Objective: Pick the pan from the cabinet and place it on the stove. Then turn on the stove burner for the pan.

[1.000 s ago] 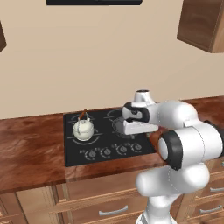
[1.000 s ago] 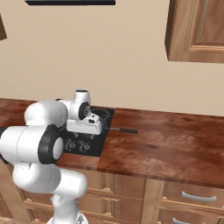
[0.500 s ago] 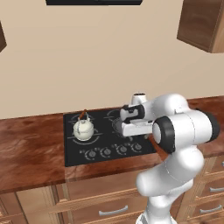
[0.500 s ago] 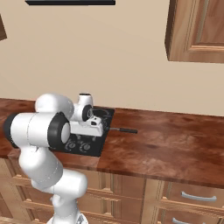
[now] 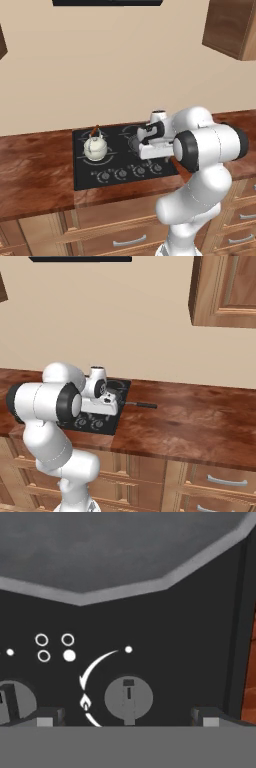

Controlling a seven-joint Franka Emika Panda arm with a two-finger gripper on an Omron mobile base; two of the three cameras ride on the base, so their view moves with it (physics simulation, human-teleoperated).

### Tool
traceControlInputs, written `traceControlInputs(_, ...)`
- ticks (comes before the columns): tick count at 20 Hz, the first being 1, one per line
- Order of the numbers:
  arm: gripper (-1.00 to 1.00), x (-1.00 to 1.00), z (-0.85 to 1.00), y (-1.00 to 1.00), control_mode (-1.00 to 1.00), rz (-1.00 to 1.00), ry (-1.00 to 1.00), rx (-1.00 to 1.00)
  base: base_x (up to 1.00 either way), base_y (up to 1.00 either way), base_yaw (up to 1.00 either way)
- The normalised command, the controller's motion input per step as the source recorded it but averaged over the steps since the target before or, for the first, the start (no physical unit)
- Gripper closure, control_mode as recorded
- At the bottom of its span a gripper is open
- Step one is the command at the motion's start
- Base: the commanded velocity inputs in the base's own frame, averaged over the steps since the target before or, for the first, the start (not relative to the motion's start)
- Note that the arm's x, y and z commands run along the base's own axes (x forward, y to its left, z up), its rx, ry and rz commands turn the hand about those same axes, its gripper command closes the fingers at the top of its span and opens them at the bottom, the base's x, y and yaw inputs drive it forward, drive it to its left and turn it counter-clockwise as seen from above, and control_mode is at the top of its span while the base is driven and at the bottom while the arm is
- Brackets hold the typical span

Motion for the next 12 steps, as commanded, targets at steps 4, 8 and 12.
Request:
traceControlInputs(4,-1.00,-0.10,-0.16,0.00,-1.00,0.00,0.00,0.00,0.00,0.00,0.00)
traceControlInputs(8,-1.00,-0.09,-0.18,0.00,-1.00,0.00,0.00,0.00,0.00,0.00,0.00)
traceControlInputs(12,-1.00,-0.02,-0.18,0.00,-1.00,0.00,0.00,0.00,0.00,0.00,0.00)
